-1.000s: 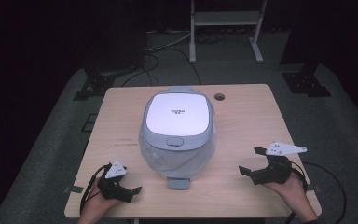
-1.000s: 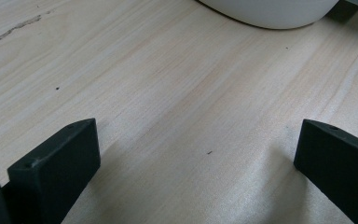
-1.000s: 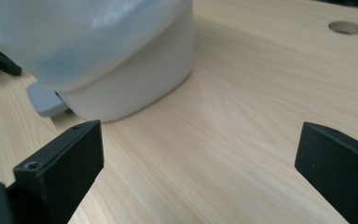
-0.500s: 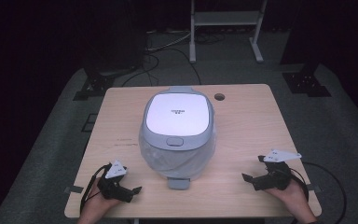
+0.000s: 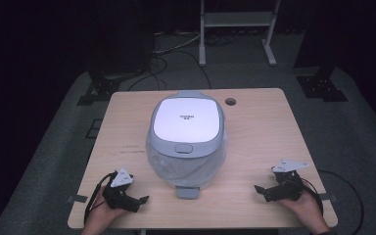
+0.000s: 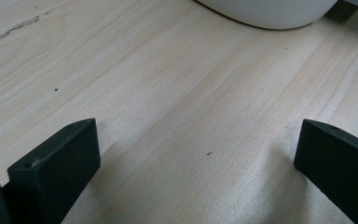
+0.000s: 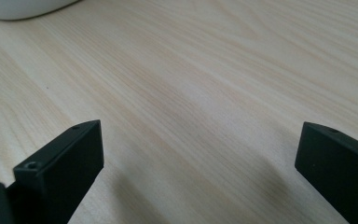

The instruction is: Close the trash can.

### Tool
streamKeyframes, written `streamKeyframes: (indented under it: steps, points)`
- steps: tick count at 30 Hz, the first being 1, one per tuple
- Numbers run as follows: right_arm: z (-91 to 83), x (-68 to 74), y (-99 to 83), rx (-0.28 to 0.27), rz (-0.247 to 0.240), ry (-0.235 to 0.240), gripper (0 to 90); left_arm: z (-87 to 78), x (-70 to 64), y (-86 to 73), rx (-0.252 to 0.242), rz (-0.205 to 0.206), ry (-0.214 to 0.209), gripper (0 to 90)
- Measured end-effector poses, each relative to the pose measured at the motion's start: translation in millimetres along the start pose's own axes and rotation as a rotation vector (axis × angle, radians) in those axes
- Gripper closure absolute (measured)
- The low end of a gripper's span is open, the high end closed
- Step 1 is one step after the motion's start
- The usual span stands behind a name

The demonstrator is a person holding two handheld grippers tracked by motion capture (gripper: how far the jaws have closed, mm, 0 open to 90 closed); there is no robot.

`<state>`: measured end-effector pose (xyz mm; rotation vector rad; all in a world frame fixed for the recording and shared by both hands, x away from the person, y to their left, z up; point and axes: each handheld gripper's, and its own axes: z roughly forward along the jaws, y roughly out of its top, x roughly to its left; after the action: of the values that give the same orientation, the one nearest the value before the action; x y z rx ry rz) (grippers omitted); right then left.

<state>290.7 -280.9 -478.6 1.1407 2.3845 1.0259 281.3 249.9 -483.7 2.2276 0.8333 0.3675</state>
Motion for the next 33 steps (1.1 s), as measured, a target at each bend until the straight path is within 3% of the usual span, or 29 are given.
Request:
streamKeyframes:
  steps: [8, 15, 33]
  points:
    - [6.4, 1.1, -3.7, 0.037, -0.006, -0.021, 0.0, 0.0, 0.0, 0.0, 0.000, 0.000, 0.000, 0.0]
    - [6.5, 0.4, -7.7, 0.009, -0.003, -0.029, 0.0, 0.0, 0.0, 0.0, 0.000, 0.000, 0.000, 0.0]
    - [5.3, 0.4, -9.0, 0.007, 0.009, -0.038, 0.0, 0.1, 0.0, 0.0, 0.000, 0.001, 0.000, 0.0]
